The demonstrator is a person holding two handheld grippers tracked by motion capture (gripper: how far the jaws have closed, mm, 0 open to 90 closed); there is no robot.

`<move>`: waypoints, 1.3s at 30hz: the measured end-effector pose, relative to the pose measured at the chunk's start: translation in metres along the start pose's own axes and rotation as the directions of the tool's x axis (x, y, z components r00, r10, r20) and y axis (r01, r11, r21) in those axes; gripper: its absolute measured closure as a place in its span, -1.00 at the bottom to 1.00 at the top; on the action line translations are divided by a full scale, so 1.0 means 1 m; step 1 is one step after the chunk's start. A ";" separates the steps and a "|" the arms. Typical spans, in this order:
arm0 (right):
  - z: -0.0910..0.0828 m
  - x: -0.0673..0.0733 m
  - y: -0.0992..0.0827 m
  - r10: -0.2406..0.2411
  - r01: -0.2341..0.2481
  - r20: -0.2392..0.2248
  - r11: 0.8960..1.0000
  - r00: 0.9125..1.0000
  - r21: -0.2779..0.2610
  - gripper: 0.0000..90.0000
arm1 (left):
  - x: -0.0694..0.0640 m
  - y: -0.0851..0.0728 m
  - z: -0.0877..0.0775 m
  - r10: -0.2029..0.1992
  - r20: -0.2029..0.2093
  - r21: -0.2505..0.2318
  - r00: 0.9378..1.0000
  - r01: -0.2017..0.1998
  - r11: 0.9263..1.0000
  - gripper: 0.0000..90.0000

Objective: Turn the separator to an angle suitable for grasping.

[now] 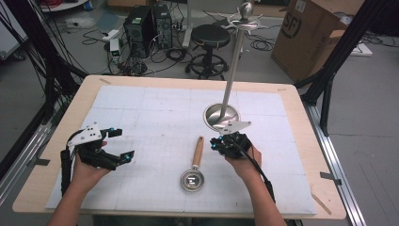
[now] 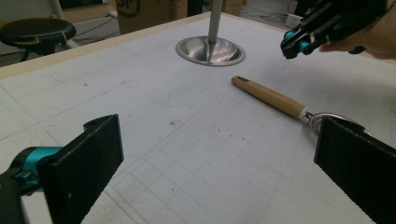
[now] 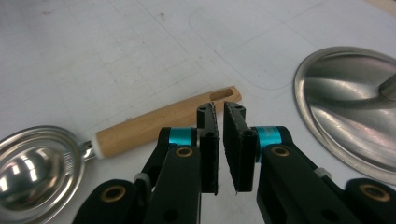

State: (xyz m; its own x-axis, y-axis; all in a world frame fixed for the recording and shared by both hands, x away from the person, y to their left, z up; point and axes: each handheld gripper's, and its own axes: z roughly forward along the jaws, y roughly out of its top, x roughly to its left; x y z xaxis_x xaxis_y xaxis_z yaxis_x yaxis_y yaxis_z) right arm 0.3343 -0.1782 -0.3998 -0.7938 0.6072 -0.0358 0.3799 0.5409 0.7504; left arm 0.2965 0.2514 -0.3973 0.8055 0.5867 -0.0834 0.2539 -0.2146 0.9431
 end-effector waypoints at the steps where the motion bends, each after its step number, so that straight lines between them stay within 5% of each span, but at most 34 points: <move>1: 0.005 0.000 0.001 0.002 -0.002 -0.001 1.000 1.000 0.004 0.87 | 0.000 0.000 0.000 0.000 -0.001 0.001 1.000 0.000 1.000 -0.96; 16: 0.045 -0.010 0.004 0.042 -0.043 0.016 0.993 0.999 0.106 0.88 | 0.001 0.000 0.002 -0.007 0.011 -0.004 1.000 0.007 1.000 -0.96; 27: 0.076 0.009 0.024 0.024 -0.019 -0.032 0.989 0.999 0.147 0.89 | 0.003 -0.001 0.000 -0.013 0.007 -0.004 1.000 0.013 1.000 -0.96; 39: 0.098 0.037 0.043 -0.052 0.069 -0.110 0.984 0.993 0.161 0.90 | 0.004 -0.001 -0.002 -0.014 0.006 -0.008 1.000 0.014 1.000 -0.96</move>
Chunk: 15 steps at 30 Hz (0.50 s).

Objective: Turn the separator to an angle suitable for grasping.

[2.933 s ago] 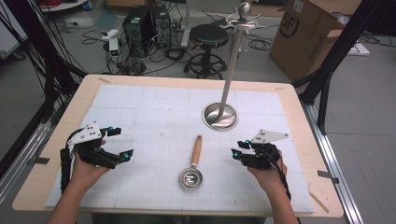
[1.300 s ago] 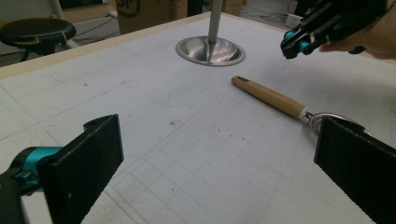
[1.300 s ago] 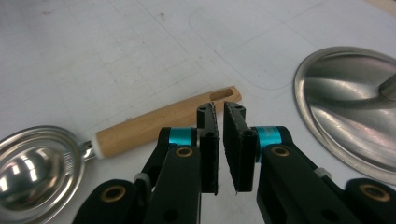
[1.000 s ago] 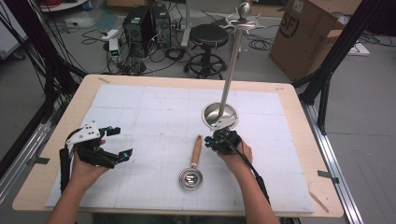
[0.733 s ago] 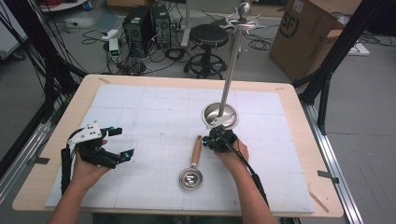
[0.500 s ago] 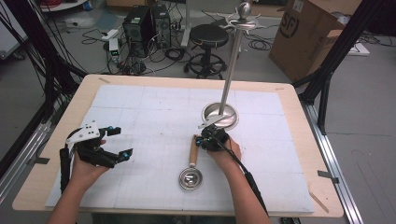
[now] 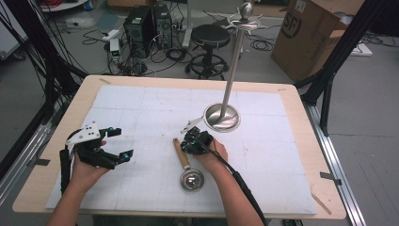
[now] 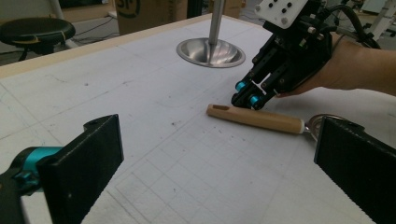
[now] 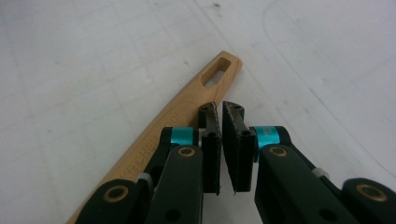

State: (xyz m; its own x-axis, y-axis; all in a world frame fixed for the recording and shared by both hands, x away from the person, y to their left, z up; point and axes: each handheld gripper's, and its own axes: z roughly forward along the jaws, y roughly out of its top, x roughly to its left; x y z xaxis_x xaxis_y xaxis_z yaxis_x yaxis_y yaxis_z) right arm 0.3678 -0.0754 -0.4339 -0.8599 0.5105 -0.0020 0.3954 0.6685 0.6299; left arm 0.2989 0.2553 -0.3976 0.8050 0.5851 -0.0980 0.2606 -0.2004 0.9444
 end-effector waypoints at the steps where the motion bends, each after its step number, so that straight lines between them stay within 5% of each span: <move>1: 0.001 0.002 0.002 -0.009 0.009 -0.007 1.000 1.000 0.000 0.89 | 0.000 0.000 0.000 0.000 0.000 0.000 1.000 0.000 1.000 -0.96; 15: 0.015 0.031 0.025 -0.075 0.075 -0.103 0.997 0.992 -0.004 0.93 | 0.002 0.000 -0.001 -0.004 0.000 -0.001 1.000 0.004 1.000 -0.96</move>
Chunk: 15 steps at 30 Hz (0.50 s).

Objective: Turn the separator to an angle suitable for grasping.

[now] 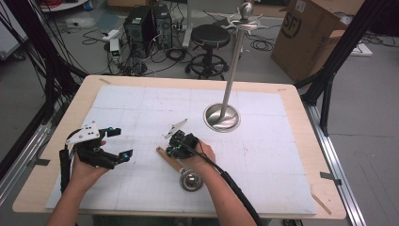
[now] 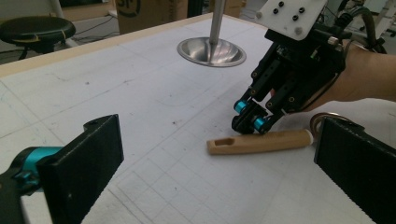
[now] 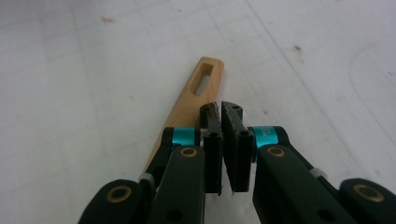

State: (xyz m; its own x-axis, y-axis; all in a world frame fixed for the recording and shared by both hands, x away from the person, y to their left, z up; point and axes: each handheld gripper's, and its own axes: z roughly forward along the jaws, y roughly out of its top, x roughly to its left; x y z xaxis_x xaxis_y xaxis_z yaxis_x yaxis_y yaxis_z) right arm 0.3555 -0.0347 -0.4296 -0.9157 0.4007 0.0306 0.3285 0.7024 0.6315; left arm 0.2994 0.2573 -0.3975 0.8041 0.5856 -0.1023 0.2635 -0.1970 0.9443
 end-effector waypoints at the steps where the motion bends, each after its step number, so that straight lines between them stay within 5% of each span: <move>1: 0.001 0.002 0.002 -0.003 0.003 -0.011 1.000 1.000 -0.004 0.93 | 0.000 0.000 0.000 0.000 -0.001 -0.003 1.000 0.000 1.000 -0.96; 7: 0.007 0.015 0.007 -0.058 0.059 -0.022 0.998 0.998 0.032 0.86 | 0.000 0.000 -0.001 0.000 0.001 -0.002 1.000 0.000 1.000 -0.96; 15: -0.017 0.016 0.005 -0.032 0.032 -0.045 0.999 0.998 -0.005 0.58 | 0.001 0.000 -0.001 -0.003 0.000 0.001 1.000 0.003 1.000 -0.96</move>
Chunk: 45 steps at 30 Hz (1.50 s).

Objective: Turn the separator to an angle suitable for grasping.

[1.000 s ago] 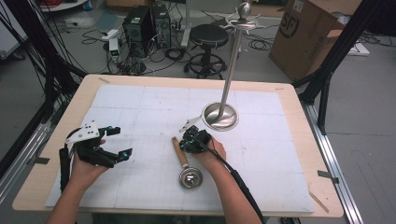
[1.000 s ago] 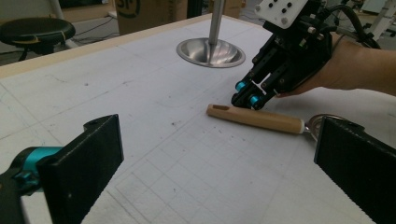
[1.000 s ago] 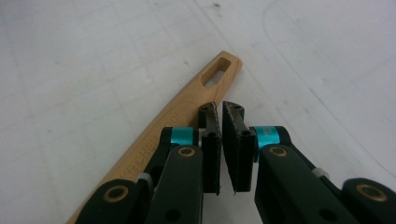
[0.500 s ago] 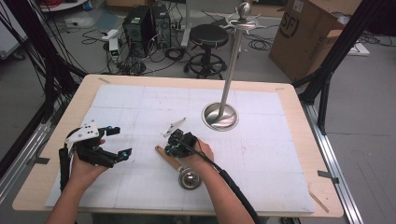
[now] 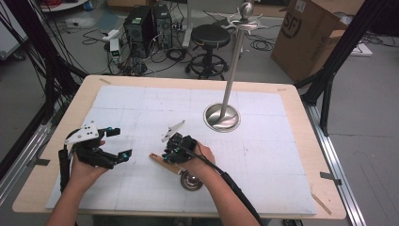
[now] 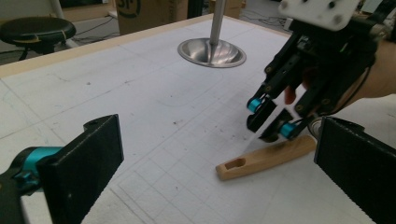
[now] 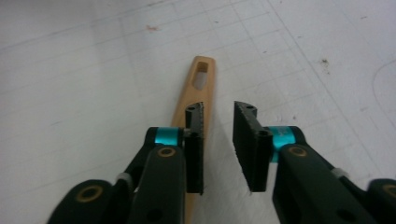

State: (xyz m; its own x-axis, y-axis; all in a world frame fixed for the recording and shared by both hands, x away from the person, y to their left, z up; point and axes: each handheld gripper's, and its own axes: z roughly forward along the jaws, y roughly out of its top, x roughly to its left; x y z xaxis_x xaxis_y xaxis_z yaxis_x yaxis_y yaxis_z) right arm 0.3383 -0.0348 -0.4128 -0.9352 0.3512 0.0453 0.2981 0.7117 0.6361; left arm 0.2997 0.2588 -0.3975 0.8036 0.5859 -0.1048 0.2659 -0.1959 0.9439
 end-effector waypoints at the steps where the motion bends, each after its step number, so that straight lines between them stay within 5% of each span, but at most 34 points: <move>1: -0.008 0.003 -0.003 0.007 -0.007 -0.013 1.000 1.000 -0.006 0.56 | 0.000 0.000 0.000 0.000 -0.002 0.002 1.000 0.000 1.000 -0.96; 8: -0.025 0.014 -0.011 -0.007 0.007 -0.021 1.000 1.000 -0.020 0.42 | 0.000 0.000 0.000 0.004 -0.003 0.007 1.000 -0.004 1.000 -0.96; 20: -0.029 0.015 -0.016 0.004 -0.004 -0.010 1.000 1.000 -0.015 0.31 | 0.001 -0.001 -0.001 0.006 -0.005 0.012 1.000 -0.006 1.000 -0.96; 39: -0.047 0.012 -0.031 0.080 -0.078 0.018 0.994 0.997 -0.077 0.05 | 0.009 0.001 0.009 -0.005 0.014 -0.013 1.000 0.006 1.000 -0.96; 45: -0.044 0.015 -0.035 0.088 -0.087 0.020 0.995 0.996 -0.056 0.04 | 0.010 0.002 0.011 -0.008 0.014 -0.018 1.000 0.008 1.000 -0.96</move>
State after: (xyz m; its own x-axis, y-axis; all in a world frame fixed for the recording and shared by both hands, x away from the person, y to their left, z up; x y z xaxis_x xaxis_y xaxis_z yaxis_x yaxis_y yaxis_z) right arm 0.3053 -0.0812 -0.4000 -0.9015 0.4242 0.0858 0.3667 0.6433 0.6721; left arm 0.3140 0.2560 -0.4003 0.8086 0.5767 -0.1167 0.2631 -0.1769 0.9484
